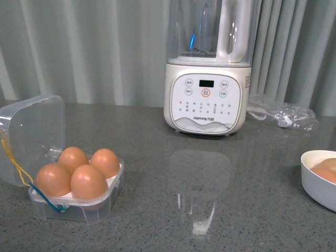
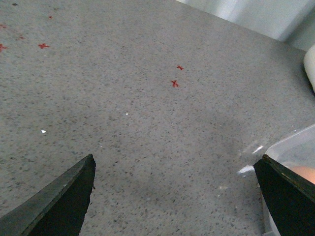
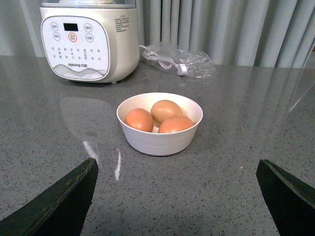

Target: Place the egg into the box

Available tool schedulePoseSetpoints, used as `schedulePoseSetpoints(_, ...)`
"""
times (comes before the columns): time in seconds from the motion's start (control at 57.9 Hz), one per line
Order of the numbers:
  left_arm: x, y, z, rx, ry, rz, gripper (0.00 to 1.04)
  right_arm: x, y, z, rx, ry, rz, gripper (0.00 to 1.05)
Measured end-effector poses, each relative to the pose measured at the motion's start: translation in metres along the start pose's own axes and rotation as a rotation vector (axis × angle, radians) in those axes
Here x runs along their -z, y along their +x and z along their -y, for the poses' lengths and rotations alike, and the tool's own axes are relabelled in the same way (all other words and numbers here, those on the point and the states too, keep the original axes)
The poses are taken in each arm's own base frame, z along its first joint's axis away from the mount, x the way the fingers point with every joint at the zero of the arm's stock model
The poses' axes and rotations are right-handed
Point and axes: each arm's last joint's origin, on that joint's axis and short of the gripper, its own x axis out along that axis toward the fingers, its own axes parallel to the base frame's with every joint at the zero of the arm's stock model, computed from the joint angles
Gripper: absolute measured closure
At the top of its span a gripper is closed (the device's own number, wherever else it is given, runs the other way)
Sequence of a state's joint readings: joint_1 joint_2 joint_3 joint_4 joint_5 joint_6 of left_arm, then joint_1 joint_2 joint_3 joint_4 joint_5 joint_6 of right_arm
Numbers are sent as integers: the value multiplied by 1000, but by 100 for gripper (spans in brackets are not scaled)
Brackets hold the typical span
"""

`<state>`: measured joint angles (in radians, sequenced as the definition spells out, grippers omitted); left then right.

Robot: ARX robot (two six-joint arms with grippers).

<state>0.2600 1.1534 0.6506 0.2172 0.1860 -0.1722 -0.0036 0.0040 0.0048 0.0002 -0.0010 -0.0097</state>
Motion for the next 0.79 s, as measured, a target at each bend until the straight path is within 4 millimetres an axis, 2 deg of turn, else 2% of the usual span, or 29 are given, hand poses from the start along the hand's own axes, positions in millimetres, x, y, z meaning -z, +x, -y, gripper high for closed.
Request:
schedulePoseSetpoints(0.19,-4,14,12,26,-25,-5,7,0,0,0,0,0,0,7)
schedulePoseSetpoints(0.38,2,24,27,72,-54,-20,7,0,0,0,0,0,0,7)
schedulePoseSetpoints(0.795,23,23,75,205,-41,-52,7,0,0,0,0,0,0,7)
